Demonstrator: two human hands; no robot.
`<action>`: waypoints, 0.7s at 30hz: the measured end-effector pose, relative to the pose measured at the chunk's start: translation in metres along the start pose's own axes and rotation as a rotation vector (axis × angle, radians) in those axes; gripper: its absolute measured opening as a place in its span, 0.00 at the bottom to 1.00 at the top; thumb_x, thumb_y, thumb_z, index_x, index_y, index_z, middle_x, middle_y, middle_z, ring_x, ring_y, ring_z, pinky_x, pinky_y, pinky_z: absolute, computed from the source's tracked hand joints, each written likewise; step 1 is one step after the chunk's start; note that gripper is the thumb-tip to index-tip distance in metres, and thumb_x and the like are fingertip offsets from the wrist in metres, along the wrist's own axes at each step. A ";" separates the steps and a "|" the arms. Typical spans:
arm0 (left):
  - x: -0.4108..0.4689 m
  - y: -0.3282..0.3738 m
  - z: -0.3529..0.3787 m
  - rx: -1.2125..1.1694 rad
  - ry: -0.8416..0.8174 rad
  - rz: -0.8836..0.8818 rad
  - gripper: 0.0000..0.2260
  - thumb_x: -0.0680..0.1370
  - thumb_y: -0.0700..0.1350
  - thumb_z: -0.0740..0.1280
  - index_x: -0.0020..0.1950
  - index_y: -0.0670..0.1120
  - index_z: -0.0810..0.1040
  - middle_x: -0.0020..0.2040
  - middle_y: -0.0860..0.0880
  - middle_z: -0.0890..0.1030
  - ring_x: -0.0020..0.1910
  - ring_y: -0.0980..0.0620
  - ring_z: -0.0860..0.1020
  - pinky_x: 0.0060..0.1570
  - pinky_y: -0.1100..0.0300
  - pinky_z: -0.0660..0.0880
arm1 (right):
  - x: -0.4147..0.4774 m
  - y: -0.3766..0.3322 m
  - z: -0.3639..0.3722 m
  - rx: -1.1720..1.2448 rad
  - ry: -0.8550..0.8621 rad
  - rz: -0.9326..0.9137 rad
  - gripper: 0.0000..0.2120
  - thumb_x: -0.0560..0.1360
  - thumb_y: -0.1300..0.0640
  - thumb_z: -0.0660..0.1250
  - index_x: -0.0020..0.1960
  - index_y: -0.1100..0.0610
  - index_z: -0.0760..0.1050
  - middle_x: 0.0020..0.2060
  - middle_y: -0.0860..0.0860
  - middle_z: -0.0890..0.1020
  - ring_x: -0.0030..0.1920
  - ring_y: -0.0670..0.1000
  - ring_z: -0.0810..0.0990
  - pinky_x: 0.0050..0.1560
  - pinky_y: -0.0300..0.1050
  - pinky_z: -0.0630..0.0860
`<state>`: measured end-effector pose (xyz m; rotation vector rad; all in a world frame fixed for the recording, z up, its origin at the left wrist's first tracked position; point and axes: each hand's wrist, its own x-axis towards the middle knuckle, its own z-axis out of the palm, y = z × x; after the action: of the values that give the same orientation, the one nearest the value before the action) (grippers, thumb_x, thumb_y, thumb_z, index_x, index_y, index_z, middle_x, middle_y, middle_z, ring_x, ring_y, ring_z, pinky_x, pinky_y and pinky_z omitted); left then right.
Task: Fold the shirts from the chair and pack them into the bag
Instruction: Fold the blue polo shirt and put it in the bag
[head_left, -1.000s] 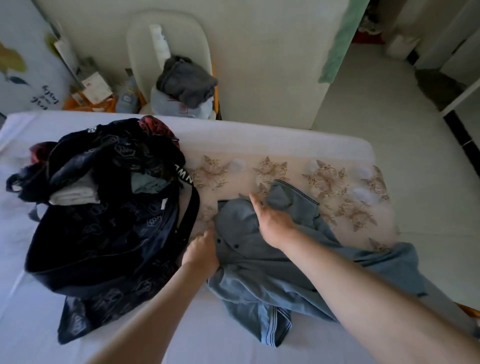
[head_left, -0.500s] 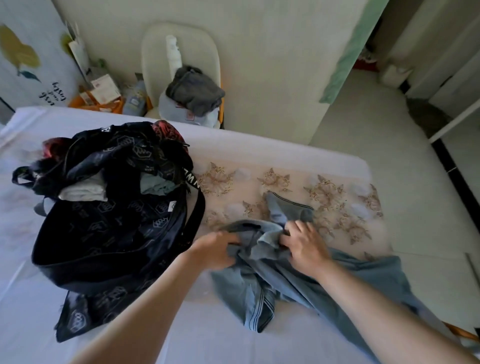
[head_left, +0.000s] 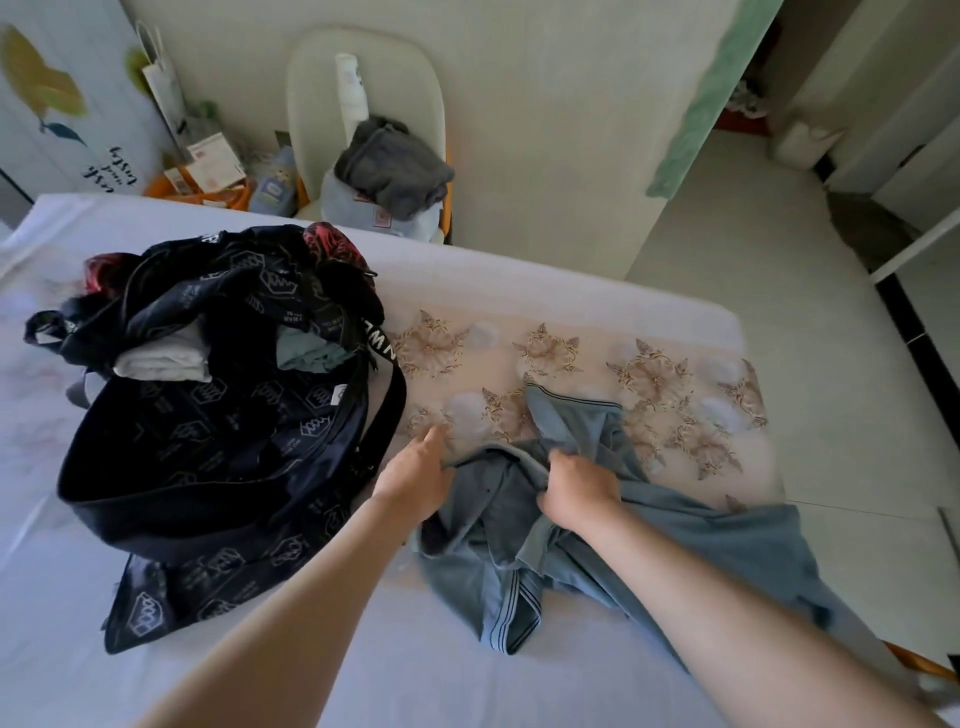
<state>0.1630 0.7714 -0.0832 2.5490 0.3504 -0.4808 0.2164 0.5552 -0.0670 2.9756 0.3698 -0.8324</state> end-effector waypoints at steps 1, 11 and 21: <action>0.001 0.003 -0.002 0.053 -0.027 -0.004 0.26 0.79 0.49 0.64 0.75 0.53 0.62 0.65 0.46 0.76 0.60 0.43 0.77 0.50 0.53 0.75 | -0.001 0.001 0.001 0.009 -0.013 0.006 0.11 0.76 0.53 0.66 0.56 0.55 0.72 0.52 0.53 0.81 0.50 0.57 0.82 0.40 0.46 0.73; -0.006 0.073 -0.049 -0.037 0.136 0.029 0.09 0.79 0.47 0.62 0.40 0.47 0.69 0.45 0.47 0.74 0.39 0.49 0.74 0.34 0.58 0.69 | -0.009 0.055 -0.058 0.251 0.506 -0.015 0.13 0.81 0.52 0.58 0.61 0.53 0.77 0.56 0.51 0.76 0.41 0.51 0.78 0.33 0.44 0.75; -0.035 0.197 -0.184 0.056 0.411 0.337 0.20 0.78 0.33 0.55 0.65 0.49 0.73 0.53 0.45 0.79 0.46 0.42 0.78 0.39 0.55 0.70 | -0.084 0.076 -0.202 0.685 0.686 0.146 0.08 0.82 0.51 0.58 0.54 0.56 0.69 0.50 0.55 0.78 0.50 0.60 0.78 0.46 0.48 0.71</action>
<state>0.2465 0.7003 0.1656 2.6781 0.0429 0.1640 0.2672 0.4817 0.1465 3.7888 -0.1817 0.1652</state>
